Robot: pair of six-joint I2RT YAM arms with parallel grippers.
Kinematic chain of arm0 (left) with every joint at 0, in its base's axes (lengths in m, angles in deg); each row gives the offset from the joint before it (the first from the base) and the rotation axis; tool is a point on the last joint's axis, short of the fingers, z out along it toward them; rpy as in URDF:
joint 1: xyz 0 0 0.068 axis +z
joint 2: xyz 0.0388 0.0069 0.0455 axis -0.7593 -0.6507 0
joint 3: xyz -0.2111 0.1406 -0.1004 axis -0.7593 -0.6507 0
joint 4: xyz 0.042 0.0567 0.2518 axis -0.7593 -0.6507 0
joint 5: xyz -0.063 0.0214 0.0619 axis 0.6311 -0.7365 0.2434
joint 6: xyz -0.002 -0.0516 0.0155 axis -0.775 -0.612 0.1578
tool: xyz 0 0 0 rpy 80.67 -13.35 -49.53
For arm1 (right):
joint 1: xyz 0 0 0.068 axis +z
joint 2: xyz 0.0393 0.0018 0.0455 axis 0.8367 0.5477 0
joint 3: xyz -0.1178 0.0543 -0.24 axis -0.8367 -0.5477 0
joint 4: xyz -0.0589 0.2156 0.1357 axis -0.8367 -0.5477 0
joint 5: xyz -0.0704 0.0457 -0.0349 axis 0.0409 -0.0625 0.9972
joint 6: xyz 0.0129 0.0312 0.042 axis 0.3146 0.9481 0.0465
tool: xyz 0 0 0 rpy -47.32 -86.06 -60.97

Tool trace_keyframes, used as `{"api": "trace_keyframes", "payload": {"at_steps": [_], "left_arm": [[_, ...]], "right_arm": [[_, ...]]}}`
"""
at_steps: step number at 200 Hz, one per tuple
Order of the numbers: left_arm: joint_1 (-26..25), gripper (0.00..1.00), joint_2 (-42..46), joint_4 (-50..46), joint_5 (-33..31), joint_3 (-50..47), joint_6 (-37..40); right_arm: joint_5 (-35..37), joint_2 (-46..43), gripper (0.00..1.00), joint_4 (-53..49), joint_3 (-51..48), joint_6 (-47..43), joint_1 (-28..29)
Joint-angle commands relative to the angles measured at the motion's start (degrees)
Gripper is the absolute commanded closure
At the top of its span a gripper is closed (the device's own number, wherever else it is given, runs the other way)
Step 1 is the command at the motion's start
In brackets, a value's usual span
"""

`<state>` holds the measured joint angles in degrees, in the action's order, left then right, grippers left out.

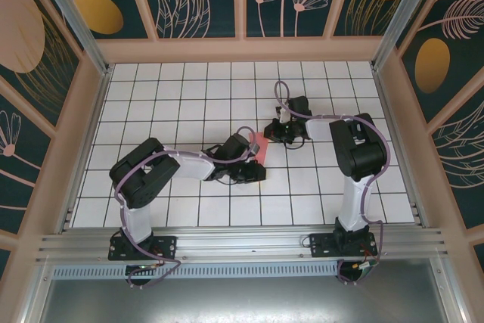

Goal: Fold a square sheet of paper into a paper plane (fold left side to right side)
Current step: Fold the wing for the fifth time at the center of the table.

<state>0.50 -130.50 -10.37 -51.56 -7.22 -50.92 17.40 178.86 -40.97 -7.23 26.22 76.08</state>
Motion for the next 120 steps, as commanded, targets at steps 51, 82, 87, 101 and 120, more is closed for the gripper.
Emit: {"api": "trace_keyframes", "payload": {"at_steps": [51,82,87,101,120], "left_arm": [[-2.2,0.78,2.4,-4.4,2.6,-4.1,-2.0],[0.0,0.78,7.3,-6.7,1.6,-1.7,0.7],[0.6,0.78,8.0,-6.5,2.1,-1.3,0.8],[2.0,0.78,9.1,-7.4,3.0,0.6,1.8],[2.5,0.78,7.3,-9.5,3.3,3.9,3.6]], "right_arm": [[4.9,2.5,1.0,-4.5,-0.1,-1.6,0.3],[4.8,2.5,1.0,-4.7,0.0,-1.5,0.4],[4.8,2.6,1.0,-4.8,0.1,-1.6,0.4],[4.9,2.7,1.0,-5.0,0.4,-1.7,0.4],[5.2,2.8,1.0,-5.3,0.6,-1.8,0.4]]}}
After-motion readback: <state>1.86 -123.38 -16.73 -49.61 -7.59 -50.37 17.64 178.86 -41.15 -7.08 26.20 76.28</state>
